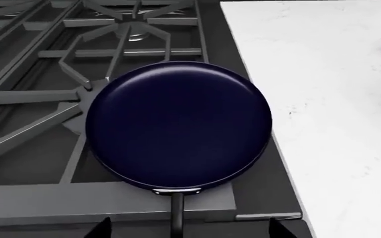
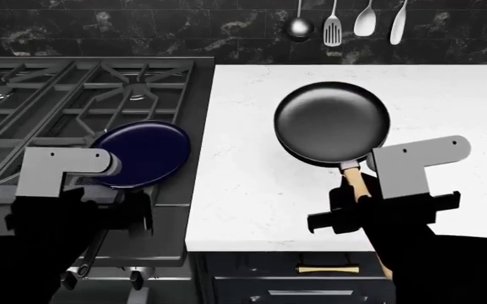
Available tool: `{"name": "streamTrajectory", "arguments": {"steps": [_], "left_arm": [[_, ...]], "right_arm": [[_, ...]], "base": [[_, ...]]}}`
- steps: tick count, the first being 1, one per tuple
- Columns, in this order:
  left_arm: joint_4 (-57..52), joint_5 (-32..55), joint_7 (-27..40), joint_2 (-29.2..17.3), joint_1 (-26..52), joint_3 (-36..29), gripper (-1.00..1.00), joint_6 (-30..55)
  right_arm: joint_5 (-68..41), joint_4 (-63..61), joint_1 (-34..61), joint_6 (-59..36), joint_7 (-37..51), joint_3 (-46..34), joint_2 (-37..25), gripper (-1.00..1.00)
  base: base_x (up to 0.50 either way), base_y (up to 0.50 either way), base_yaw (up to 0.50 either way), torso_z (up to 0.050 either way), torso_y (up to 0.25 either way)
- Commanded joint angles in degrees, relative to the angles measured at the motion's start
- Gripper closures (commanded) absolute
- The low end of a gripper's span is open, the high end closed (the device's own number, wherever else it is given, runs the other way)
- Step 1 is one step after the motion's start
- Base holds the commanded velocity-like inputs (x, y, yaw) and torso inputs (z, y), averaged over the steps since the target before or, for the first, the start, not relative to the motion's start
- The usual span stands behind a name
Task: Place both pans onto different burners. Then place the tomato and the dumpling on different pans.
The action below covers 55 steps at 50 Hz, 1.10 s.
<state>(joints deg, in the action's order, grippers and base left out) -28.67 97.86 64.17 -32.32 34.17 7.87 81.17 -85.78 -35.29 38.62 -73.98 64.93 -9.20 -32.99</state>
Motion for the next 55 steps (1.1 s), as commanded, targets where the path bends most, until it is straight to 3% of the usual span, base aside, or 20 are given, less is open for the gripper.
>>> {"name": "streamTrajectory", "arguments": {"steps": [1, 32, 33, 55], "left_arm": [[2.02, 2.72, 5.23, -0.62, 0.83, -2.71, -1.0, -0.11], [7.53, -13.73, -6.72, 1.25, -1.96, -9.56, -1.0, -3.61], [7.57, -13.97, -6.95, 1.22, -2.09, -9.66, 1.0, -3.77], [6.96, -13.16, -6.04, 0.77, -2.22, -9.78, 1.0, -5.39]], "right_arm": [[1.17, -1.42, 0.97, -0.21, 1.03, 2.06, -1.44, 1.0], [3.6, -1.99, -1.75, 2.42, -1.27, 1.81, -2.67, 1.0], [3.56, -2.01, -1.76, 2.45, -1.24, 1.77, -2.66, 1.0], [5.81, -1.67, -3.18, 4.23, -3.05, 0.85, -2.66, 1.0]], "base": [[0.0, 0.0, 0.0, 0.0, 0.0], [0.0, 0.0, 0.0, 0.001, 0.002], [0.0, 0.0, 0.0, 0.01, 0.011], [0.0, 0.0, 0.0, 0.0, 0.002]]}}
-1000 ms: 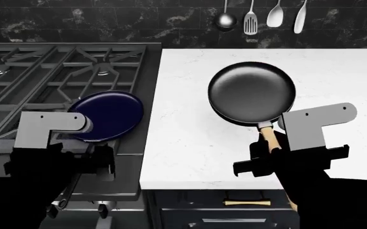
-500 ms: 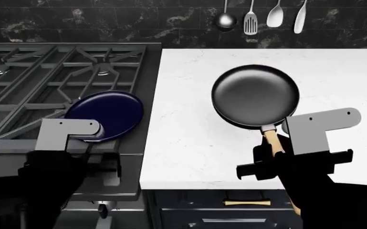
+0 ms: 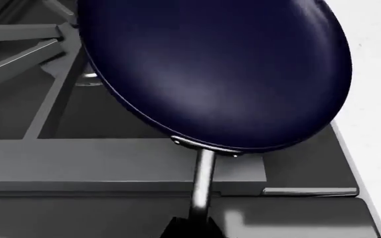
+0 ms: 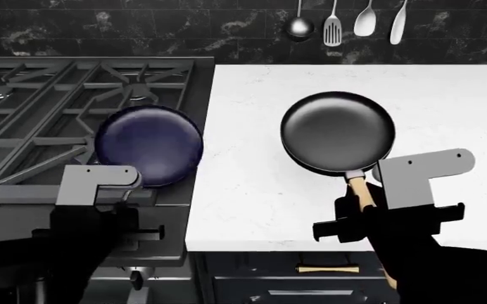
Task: Place both pans onto different burners. Then place the tomato and the dumpling on different pans.
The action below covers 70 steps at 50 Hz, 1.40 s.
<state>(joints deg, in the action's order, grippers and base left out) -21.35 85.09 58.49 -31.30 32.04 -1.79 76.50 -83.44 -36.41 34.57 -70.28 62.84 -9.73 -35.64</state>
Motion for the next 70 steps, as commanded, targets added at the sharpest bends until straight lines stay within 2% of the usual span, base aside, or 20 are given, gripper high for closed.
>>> {"name": "streamTrajectory", "arguments": {"steps": [1, 8, 18, 34, 54, 70], "left_arm": [[-0.48, -0.32, -0.33, -0.3, 0.02, -0.11, 1.0, -0.76], [-1.59, 1.3, 0.94, -0.87, 1.66, 0.5, 1.0, -0.93], [-5.52, 9.36, 6.65, -2.86, 6.28, 2.7, 1.0, -1.08], [-8.54, 13.88, 8.79, -4.8, 6.46, 3.74, 1.0, -2.52], [-9.6, 10.82, 4.8, -5.98, 3.27, 5.53, 1.0, -3.95], [-9.06, 12.36, 5.94, -6.74, 4.61, 4.63, 1.0, -4.54]], "right_arm": [[3.53, -0.51, 0.88, 0.59, -1.01, 1.33, 0.01, 1.0], [3.6, -0.29, 1.01, 0.87, -1.1, 1.14, 0.01, 1.0], [3.01, -0.52, 1.16, 1.04, -0.54, 1.09, -0.23, 1.0], [3.02, -1.67, 1.78, 2.04, -2.28, 0.68, -0.33, 1.0], [3.9, -2.31, 3.19, 2.34, -2.79, -0.92, 0.11, 1.0], [5.0, -2.48, 4.28, 2.03, -3.63, -2.62, -0.08, 1.0]], "base": [[0.0, 0.0, 0.0, 0.0, 0.0], [0.0, 0.0, 0.0, 0.001, 0.003], [0.0, 0.0, 0.0, 0.001, 0.005], [0.0, 0.0, 0.0, 0.001, 0.004], [-0.15, 0.0, 0.0, 0.002, 0.003], [0.0, 0.49, 0.0, 0.001, 0.005]]}}
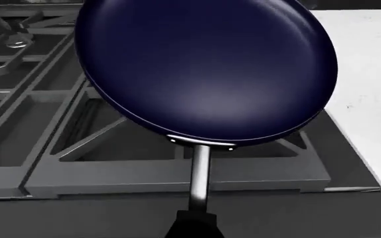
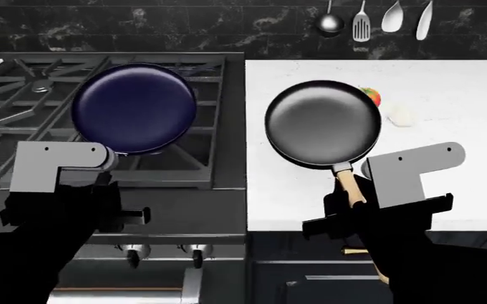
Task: Place both pans onto different burners. Then place the tomato and the dumpling on different pans.
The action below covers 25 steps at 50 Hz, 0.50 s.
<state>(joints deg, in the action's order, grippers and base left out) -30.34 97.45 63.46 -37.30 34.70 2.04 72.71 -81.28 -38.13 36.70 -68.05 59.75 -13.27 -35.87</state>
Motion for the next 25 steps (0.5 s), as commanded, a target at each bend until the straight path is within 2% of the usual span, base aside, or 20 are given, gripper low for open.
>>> {"name": "streamTrajectory", "arguments": {"steps": [1, 25], "left_arm": [[-0.19, -0.35, 0.67, -0.73, 1.7, 0.85, 1.0, -0.86], [-0.55, -2.43, -1.33, -1.57, 0.06, 0.59, 1.0, -2.61]], "right_arm": [[2.83, -0.76, 2.2, -0.2, -0.52, 0.87, 0.16, 1.0], [2.93, -0.95, 2.02, 0.69, -0.67, 0.45, -0.24, 1.0]], "base": [[0.0, 0.5, 0.0, 0.0, 0.0], [0.0, 0.5, 0.0, 0.001, 0.004]]}}
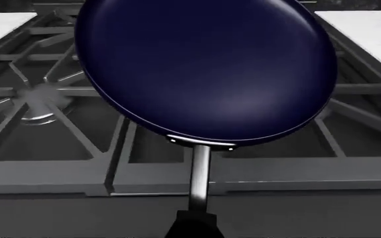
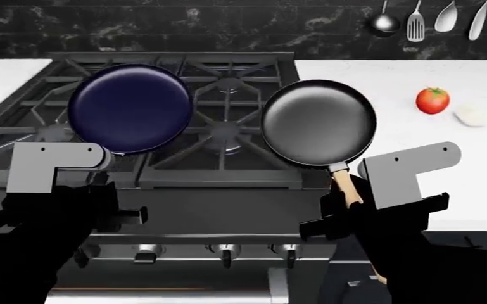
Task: Place both pans onto different burners. Then place the tomato and the dumpling on different pans.
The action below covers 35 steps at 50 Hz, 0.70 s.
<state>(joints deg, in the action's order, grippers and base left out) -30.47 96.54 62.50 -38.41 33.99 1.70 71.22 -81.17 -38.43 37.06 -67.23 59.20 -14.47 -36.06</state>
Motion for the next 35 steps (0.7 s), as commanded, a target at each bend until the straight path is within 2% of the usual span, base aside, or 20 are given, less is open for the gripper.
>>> {"name": "streamTrajectory", "arguments": {"steps": [1, 28, 35], "left_arm": [[-0.47, -1.53, -0.41, -0.5, 0.69, 0.94, 1.0, -1.19], [-0.74, -1.32, -0.29, -1.39, 1.31, -0.3, 1.0, -2.45], [-0.34, -1.62, -0.53, -1.75, 2.07, -0.72, 1.0, -2.61]], "right_arm": [[2.81, -0.64, 1.74, -0.16, -0.11, 1.56, -0.02, 1.0], [2.7, -0.42, 1.68, 0.68, -0.04, 1.29, -0.64, 1.0], [1.11, 0.26, 2.88, 0.94, 0.67, 2.21, -0.82, 1.0]], "base": [[0.0, 0.5, 0.0, 0.01, 0.01], [0.0, 0.5, 0.0, 0.001, 0.004], [0.0, 0.02, 0.0, 0.001, 0.005]]}}
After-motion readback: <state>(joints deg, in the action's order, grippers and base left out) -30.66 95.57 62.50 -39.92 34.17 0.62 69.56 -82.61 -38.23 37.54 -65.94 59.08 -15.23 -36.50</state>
